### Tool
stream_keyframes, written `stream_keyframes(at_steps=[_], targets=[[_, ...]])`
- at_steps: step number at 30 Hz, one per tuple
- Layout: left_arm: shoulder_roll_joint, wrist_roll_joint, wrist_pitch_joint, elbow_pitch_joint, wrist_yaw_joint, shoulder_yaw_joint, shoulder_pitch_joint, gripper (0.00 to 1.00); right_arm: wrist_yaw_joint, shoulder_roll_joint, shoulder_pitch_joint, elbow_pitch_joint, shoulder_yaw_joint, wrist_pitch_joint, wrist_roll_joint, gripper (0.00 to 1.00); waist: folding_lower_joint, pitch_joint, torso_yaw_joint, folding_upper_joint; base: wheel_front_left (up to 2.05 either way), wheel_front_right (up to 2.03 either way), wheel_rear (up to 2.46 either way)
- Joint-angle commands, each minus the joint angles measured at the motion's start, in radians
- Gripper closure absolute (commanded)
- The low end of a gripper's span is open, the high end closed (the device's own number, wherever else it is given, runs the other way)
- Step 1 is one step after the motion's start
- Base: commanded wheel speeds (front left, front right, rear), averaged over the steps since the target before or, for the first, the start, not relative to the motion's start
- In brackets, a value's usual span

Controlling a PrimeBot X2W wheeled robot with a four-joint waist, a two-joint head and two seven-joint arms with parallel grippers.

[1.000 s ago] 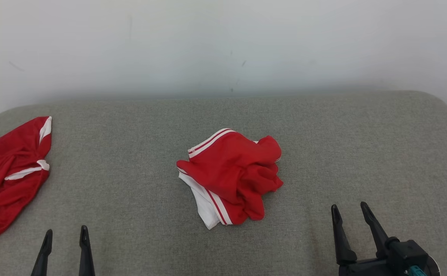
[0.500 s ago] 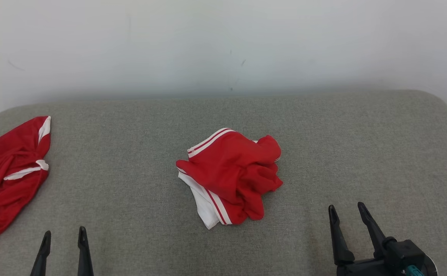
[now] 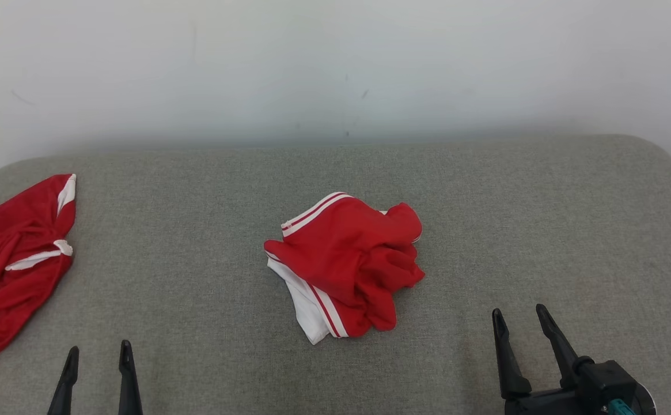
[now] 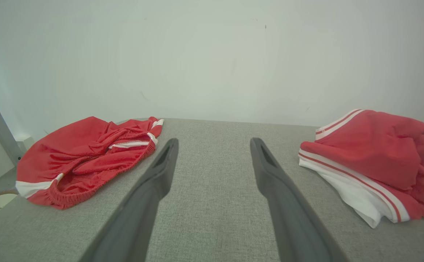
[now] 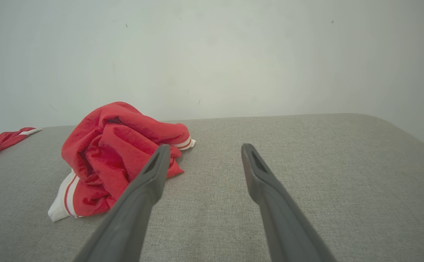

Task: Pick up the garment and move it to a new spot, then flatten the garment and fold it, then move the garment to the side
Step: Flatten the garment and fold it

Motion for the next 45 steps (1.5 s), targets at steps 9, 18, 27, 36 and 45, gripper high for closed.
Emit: stream_keyframes(at_steps=[9,18,27,36,45], targets=[[-0.002,-0.007,-0.004,0.007,0.000,0.002,-0.010,0.00,-0.002,-0.001,-0.007,0.002,0.003,-0.001,-0.005,0.00,0.0000,-0.001,0.000,0.0000,0.00,0.00,0.00],[-0.002,-0.009,-0.004,0.007,0.000,0.000,-0.005,0.00,-0.002,-0.001,-0.004,0.001,0.006,-0.001,-0.009,0.00,0.0000,-0.005,0.000,0.0000,0.00,0.00,0.00],[-0.002,-0.021,-0.004,0.013,0.000,-0.005,-0.009,0.00,-0.002,-0.001,-0.006,0.011,0.021,-0.001,-0.010,0.00,0.0000,-0.004,0.011,0.0000,0.00,0.00,0.00],[-0.002,-0.040,-0.004,0.015,0.001,-0.017,-0.012,0.00,-0.002,0.000,-0.031,0.026,0.093,-0.001,0.007,0.00,0.0000,0.012,0.044,0.0000,0.00,0.00,0.00],[-0.001,-0.055,-0.004,0.025,0.001,-0.055,-0.057,0.00,-0.002,-0.001,-0.184,0.149,0.213,-0.001,0.033,0.00,0.0000,0.063,0.113,0.0000,0.00,0.00,0.00]])
